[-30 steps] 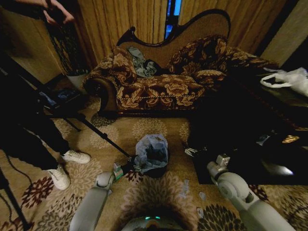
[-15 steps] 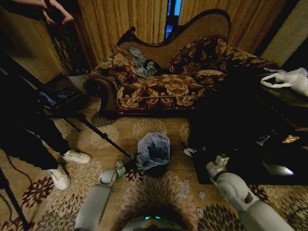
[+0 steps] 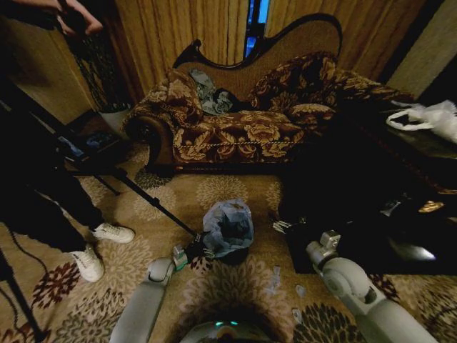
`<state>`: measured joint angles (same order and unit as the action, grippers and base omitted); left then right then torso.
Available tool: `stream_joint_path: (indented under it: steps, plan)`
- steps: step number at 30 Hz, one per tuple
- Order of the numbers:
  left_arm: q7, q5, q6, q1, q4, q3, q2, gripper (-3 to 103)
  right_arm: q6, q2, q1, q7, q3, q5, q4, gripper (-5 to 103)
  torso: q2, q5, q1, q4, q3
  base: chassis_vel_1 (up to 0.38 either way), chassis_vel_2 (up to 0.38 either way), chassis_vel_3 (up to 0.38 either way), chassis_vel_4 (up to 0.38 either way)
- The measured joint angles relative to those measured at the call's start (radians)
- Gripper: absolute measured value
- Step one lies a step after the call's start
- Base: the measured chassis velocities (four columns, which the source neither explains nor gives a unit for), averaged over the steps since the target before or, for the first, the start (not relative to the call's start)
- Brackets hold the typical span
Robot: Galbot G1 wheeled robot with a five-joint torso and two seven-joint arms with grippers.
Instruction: Place a garbage bag over the trash bin.
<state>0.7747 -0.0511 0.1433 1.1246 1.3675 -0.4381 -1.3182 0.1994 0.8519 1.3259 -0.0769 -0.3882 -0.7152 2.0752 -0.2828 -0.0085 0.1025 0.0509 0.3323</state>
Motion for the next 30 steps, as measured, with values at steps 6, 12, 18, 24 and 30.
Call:
stream_joint_path:
  steps: [6, 12, 18, 24, 30]
  plan:
    - [0.001, 0.019, 0.014, -0.035, -0.053, 0.003, -0.018, 100, -0.003, -0.003, -0.009, 0.019, 0.004, -0.001, -0.007, 100, 0.0, -0.0001, 0.0, -0.0001, 0.0, 0.0, 0.0, 0.0, 0.0]
    - [0.001, 0.033, 0.014, -0.069, -0.072, 0.01, -0.026, 100, -0.003, -0.017, -0.024, 0.06, 0.008, -0.002, -0.02, 100, 0.0, -0.0001, 0.0, 0.0001, 0.0, 0.0, 0.0, 0.0, 0.0]
    - [0.003, 0.045, 0.013, -0.06, -0.059, 0.012, -0.026, 100, -0.003, -0.031, -0.049, 0.113, 0.044, 0.021, -0.04, 100, 0.0, -0.0001, 0.0, 0.0, 0.0, 0.0, 0.0, 0.0, 0.0]
    - [0.003, 0.051, 0.017, -0.044, -0.047, 0.013, -0.027, 100, 0.0, -0.09, -0.124, 0.187, 0.154, 0.078, -0.091, 100, 0.0, 0.0, 0.0, 0.0001, 0.0, 0.0, 0.0, 0.0, 0.0]
    - [-0.001, 0.053, 0.017, -0.043, -0.044, 0.012, -0.032, 100, 0.016, -0.133, -0.269, 0.186, 0.315, 0.076, -0.152, 100, 0.0, 0.0, 0.0, -0.0001, 0.0, 0.0, 0.0, 0.0, 0.0]
